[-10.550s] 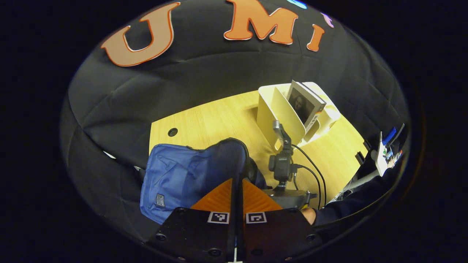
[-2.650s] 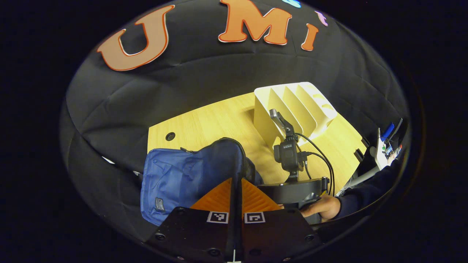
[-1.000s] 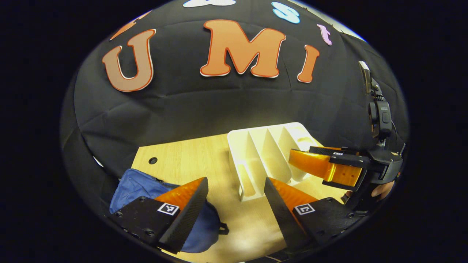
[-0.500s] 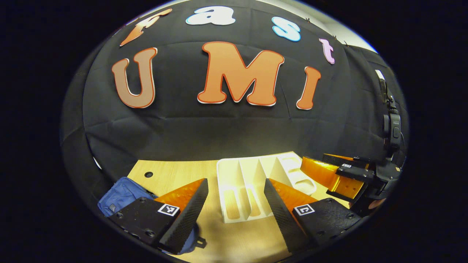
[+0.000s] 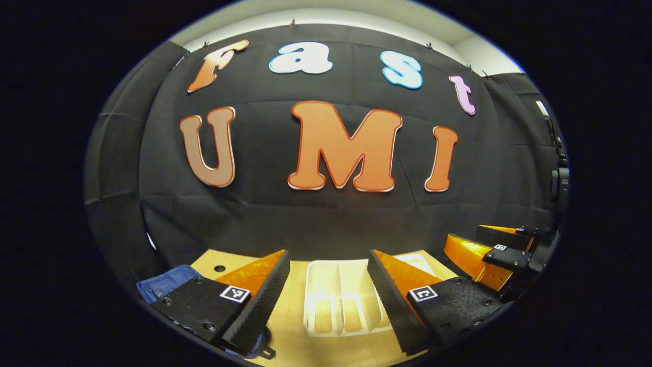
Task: Open the schoolbag, grab two books from the bookshelf and put them into the schoolbag.
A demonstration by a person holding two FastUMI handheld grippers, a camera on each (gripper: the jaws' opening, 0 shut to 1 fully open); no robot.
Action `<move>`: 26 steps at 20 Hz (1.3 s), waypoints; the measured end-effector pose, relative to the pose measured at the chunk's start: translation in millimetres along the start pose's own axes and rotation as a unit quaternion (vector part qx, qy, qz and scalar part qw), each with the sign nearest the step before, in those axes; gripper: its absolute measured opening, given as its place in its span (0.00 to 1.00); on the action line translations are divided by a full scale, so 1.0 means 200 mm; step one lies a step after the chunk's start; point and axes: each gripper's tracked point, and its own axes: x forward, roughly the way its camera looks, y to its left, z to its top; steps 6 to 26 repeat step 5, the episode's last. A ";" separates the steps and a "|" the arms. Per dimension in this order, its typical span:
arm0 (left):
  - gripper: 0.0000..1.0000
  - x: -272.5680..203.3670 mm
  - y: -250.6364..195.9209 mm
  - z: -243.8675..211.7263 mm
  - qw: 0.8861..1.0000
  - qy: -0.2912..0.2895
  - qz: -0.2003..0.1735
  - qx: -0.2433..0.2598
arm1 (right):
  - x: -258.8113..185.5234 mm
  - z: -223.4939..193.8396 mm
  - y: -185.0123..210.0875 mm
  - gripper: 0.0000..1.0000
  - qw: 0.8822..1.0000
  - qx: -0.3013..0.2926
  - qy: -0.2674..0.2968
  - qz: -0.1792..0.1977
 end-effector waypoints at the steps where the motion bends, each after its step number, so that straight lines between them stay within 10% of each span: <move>1: 0.97 -0.01 -0.02 0.04 1.000 -0.018 -0.003 0.002 | 0.00 0.02 0.00 0.97 1.000 -0.003 -0.009 0.000; 26: 0.95 -0.06 0.01 0.16 0.997 -0.080 0.016 0.006 | -0.02 0.10 -0.02 0.97 0.999 -0.012 -0.045 -0.004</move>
